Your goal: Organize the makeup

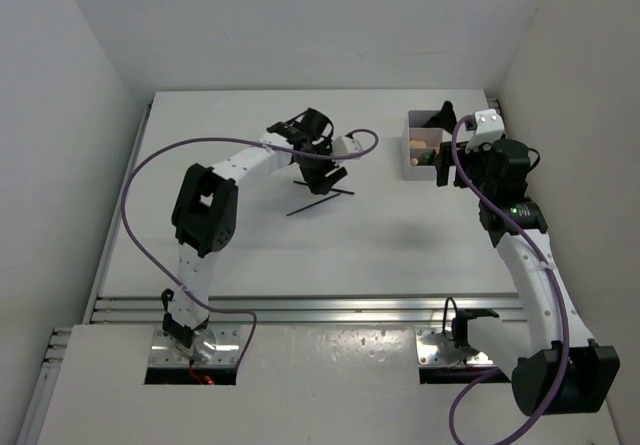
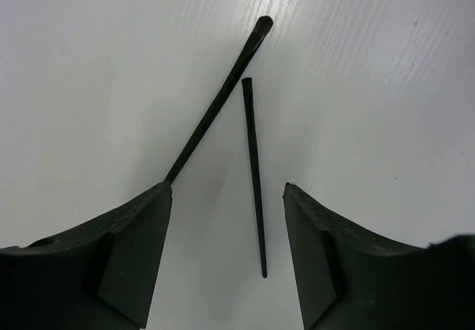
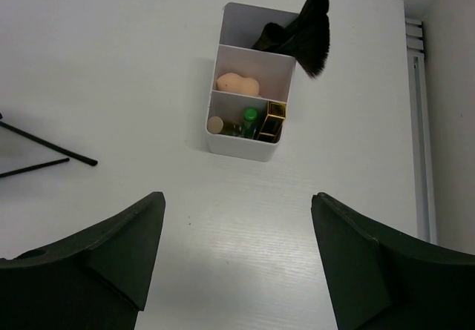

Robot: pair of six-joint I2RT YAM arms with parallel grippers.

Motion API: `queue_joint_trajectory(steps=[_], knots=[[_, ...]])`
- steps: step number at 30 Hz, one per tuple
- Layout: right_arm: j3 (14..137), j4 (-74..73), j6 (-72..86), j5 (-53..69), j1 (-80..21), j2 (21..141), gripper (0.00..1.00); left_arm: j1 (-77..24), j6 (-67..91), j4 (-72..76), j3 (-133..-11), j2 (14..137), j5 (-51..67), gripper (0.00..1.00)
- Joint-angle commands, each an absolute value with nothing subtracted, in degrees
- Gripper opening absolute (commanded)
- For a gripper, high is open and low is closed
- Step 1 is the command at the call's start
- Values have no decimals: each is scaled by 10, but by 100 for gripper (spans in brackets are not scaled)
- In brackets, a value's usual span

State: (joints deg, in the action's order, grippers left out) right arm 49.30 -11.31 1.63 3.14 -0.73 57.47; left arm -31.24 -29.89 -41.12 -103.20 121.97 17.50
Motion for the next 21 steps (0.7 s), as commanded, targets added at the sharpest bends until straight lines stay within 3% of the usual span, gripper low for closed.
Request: queue_joint_trajectory(steps=[1, 21], knots=[[494, -112, 24, 31, -8, 568, 80, -309, -274, -418, -1032, 1236, 163, 68], [490, -112, 36, 25, -7, 565, 80, -315, -237, -435, -1000, 1305, 110, 64]])
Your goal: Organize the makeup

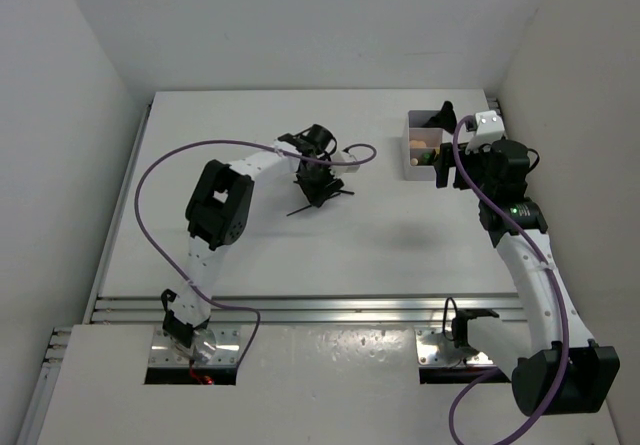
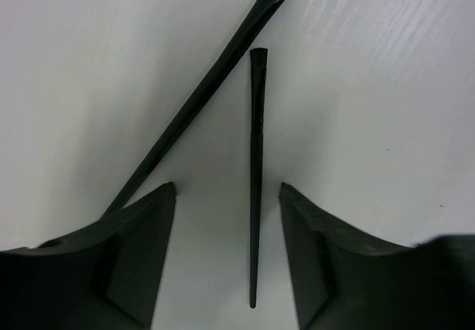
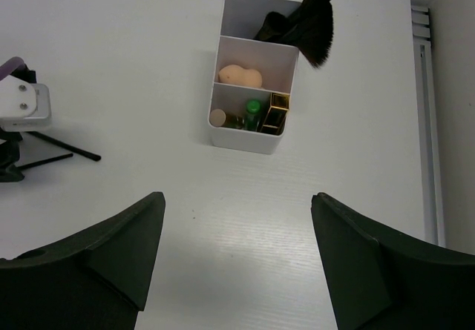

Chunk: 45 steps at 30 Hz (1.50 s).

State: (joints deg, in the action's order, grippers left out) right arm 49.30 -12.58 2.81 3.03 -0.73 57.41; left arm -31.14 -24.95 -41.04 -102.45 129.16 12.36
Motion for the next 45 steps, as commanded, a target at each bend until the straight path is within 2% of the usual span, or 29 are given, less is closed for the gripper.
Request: queue_joint_trajectory(steps=[1, 3, 4, 6, 7, 8, 10, 17, 22, 25, 27, 30, 33, 35, 39, 42, 45], knots=[[490, -112, 40, 23, -8, 566, 80, -315, -237, -435, -1000, 1310, 110, 59], [490, -110, 40, 24, -8, 566, 80, -328, -237, -440, -988, 1317, 103, 51], [490, -110, 43, 25, -7, 567, 80, -328, -244, -440, -988, 1317, 103, 41], [491, -109, 43, 24, -7, 567, 80, -336, -250, -446, -975, 1317, 119, 32], [490, -110, 43, 23, -8, 565, 80, -336, -250, -446, -975, 1317, 126, 19], [492, -110, 42, 22, -8, 566, 80, -336, -250, -451, -975, 1317, 132, 11], [491, -110, 43, 19, -6, 561, 80, -336, -244, -451, -969, 1317, 132, 0], [493, -120, 47, 42, -6, 558, 80, -331, -234, -451, -958, 1257, 184, 0], [518, -184, 55, 196, -11, 604, 79, -305, -218, -432, -969, 1159, 284, 0], [512, -170, 58, 318, -45, 627, 78, -290, -237, -426, -979, 1098, 331, 0], [498, -135, 58, 330, -76, 629, 78, -285, -255, -421, -984, 1067, 359, 0], [468, -36, 138, 328, -106, 630, 78, -285, -246, -395, -984, 1036, 404, 0], [442, 134, 260, 282, -117, 642, 75, -290, -195, -322, -954, 1012, 431, 0], [437, 164, 321, 261, -135, 655, 74, -297, -168, -277, -934, 986, 432, 0], [430, 215, 339, 202, -169, 663, 74, -302, -105, -179, -901, 961, 432, 0], [414, 257, 359, 149, -179, 666, 72, -308, -94, -172, -901, 961, 432, 0], [423, 280, 374, 162, -184, 683, 72, -308, -80, -167, -901, 961, 432, 0]])
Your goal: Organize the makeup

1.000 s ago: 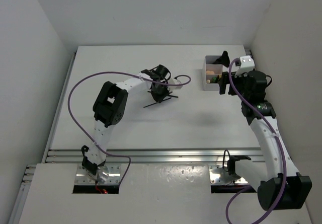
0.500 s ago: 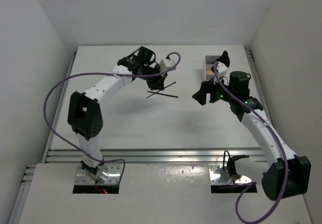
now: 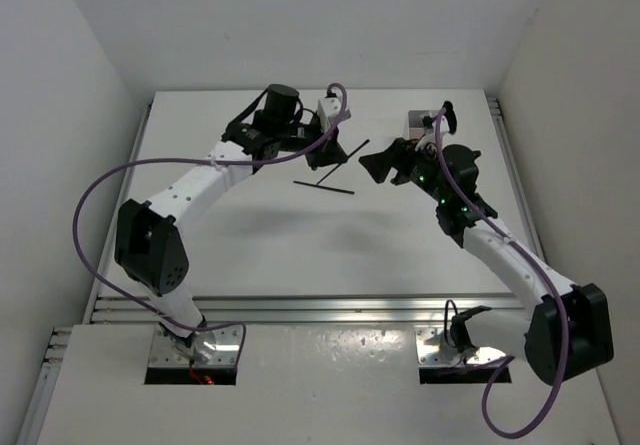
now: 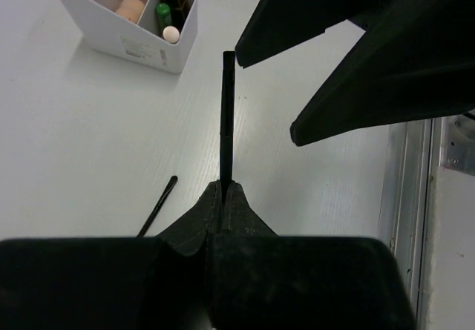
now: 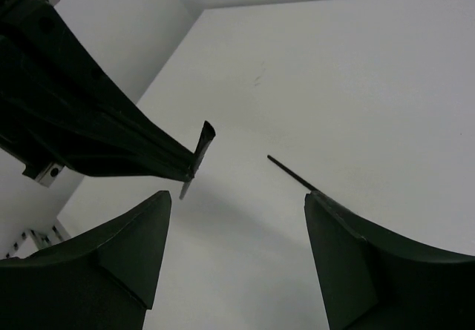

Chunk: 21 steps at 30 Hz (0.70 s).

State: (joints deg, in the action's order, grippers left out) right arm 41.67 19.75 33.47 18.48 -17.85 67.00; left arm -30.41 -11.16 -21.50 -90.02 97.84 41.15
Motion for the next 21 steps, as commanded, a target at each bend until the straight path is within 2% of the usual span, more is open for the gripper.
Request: queue_joint_trajectory(steps=[1, 5, 14, 21], knots=[[428, 273, 379, 163, -186, 686, 72, -308, -73, -162, -901, 966, 426, 0], [434, 282, 381, 156, -206, 710, 71, -308, -67, -156, -901, 966, 432, 0], [439, 307, 391, 134, -209, 734, 59, -313, -78, -156, -849, 954, 432, 0], [453, 306, 407, 134, -208, 743, 56, -313, -78, -151, -862, 954, 432, 0]])
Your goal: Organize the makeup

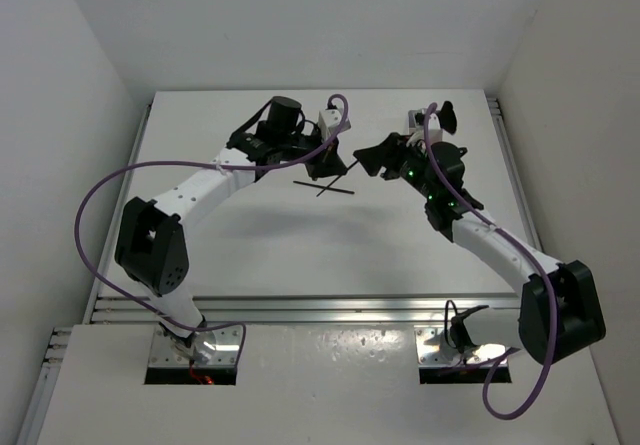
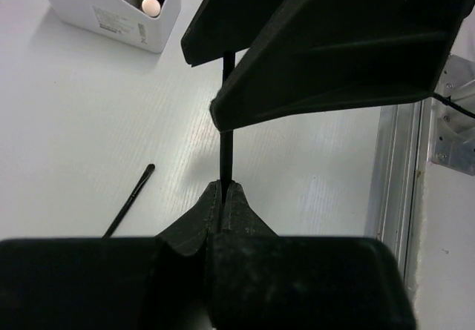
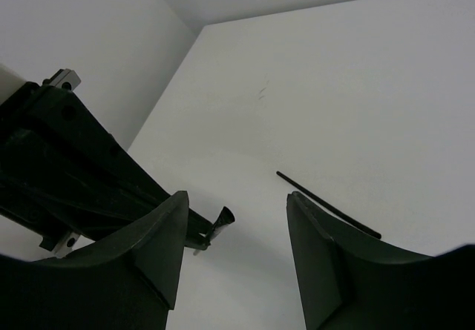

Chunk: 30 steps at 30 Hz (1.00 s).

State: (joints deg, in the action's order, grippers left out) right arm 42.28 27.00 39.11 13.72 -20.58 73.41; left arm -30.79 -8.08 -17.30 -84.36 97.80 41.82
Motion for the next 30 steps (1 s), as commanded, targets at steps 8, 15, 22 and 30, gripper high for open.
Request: queue_joint_trajectory(steps=[8, 15, 22, 30], knots=[[455, 321, 442, 142, -212, 768, 49, -313, -68, -141, -892, 971, 432, 0], [459, 370, 441, 157, -213, 787, 23, -323, -67, -135, -879, 976, 438, 0], [454, 395, 433, 166, -215, 792, 0, -323, -45, -130, -911, 996, 413, 15], [513, 302, 286, 123, -178, 785, 0, -316, -80, -163, -917, 995, 374, 96]])
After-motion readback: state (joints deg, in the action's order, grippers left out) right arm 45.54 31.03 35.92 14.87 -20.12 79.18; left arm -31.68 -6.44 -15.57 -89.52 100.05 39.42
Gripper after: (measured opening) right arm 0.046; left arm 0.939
